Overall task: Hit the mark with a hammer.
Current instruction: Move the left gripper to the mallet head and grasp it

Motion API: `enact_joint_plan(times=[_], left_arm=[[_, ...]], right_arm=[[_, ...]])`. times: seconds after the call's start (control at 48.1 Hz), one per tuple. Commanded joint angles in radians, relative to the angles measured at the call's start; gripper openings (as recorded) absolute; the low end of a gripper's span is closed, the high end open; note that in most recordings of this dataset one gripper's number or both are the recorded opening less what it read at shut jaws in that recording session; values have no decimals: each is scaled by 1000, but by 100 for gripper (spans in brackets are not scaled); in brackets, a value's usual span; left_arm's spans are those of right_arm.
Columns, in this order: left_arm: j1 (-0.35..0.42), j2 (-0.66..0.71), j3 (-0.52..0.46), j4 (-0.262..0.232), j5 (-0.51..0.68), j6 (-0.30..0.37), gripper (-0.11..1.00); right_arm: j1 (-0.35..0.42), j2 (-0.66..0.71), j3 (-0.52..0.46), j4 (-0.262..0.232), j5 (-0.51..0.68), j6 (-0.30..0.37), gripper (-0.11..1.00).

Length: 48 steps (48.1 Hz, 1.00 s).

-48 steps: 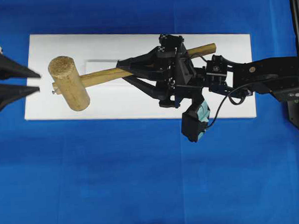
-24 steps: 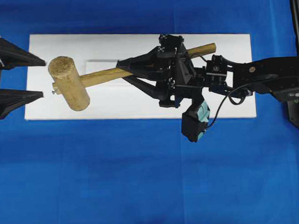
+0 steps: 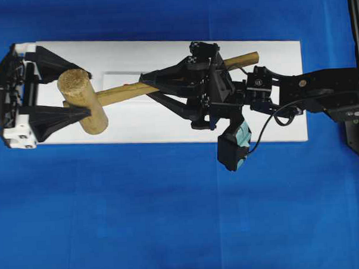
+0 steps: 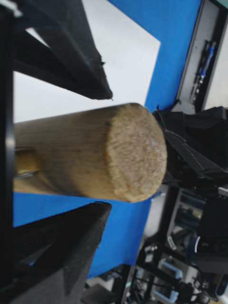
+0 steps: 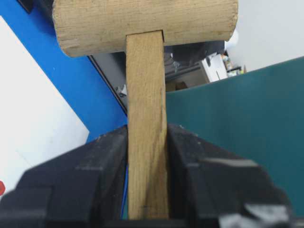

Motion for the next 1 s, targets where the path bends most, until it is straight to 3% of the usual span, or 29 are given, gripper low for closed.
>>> enact_joint_plan(times=[0.0,0.395,0.457,0.582,0.977], left_arm=[[3,23,-40,-2,-17,-12,93],[3,57,-61,-2,-11,-35,88],[3,57,-60,-2,-8,-37,78],[0,55,-58,0,0,-29,43],[-2,46,-55,0,18,-25,44]], right_arm=[[-6,-32,-37,0,-5,3,9],[-11,-32,-37,2,-5,5,9],[-11,-32,-37,3,-5,5,9],[-12,-32,-38,8,-3,8,9],[-21,-32,-61,28,74,9,10]])
